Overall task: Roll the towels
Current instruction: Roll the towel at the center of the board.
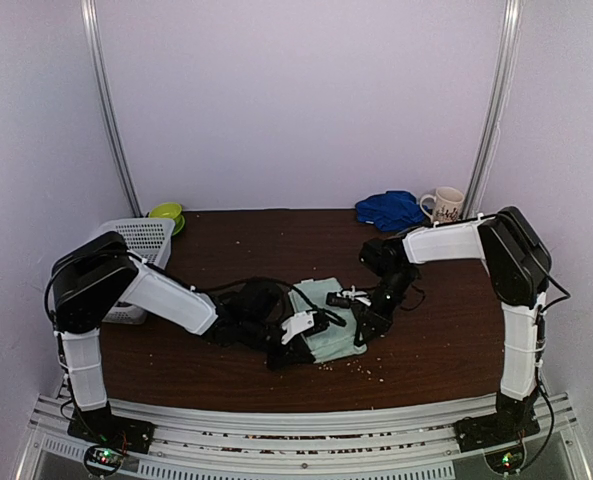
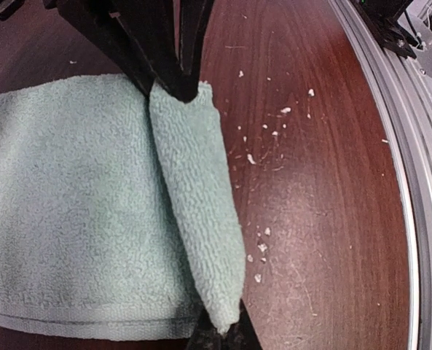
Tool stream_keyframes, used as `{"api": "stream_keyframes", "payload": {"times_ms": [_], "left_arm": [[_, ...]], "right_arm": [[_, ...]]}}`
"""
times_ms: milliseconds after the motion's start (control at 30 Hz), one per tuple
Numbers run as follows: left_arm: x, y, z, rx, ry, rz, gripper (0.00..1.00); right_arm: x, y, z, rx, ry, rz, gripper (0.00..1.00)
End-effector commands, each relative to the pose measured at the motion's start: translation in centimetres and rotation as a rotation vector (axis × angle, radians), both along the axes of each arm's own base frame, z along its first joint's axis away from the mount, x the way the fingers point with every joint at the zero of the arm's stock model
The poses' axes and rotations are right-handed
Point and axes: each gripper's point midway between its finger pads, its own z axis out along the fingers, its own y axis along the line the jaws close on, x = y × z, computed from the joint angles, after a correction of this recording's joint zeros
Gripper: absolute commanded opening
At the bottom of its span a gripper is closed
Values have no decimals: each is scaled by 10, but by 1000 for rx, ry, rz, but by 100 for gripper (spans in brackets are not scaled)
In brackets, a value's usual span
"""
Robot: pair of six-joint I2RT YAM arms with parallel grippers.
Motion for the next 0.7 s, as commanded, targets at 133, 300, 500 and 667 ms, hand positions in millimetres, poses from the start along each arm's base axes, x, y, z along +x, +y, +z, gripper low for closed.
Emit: {"api": "stream_keyframes", "payload": {"times_ms": [133,300,500,667], "left_arm": [[12,9,-24,73,100,105,0],[12,15,-29,74,141,132,0],[14,22,-30,56,180,168,0],[17,24,-27,33,213,190,0]], "right_arm": [[32,-7,-1,-35,-126,-57,24],[43,-9,15,-15,-202,-71,39],[59,-16,33,-24,-325,-97,51],[65,-22,61,8,-462,-59,62]]}}
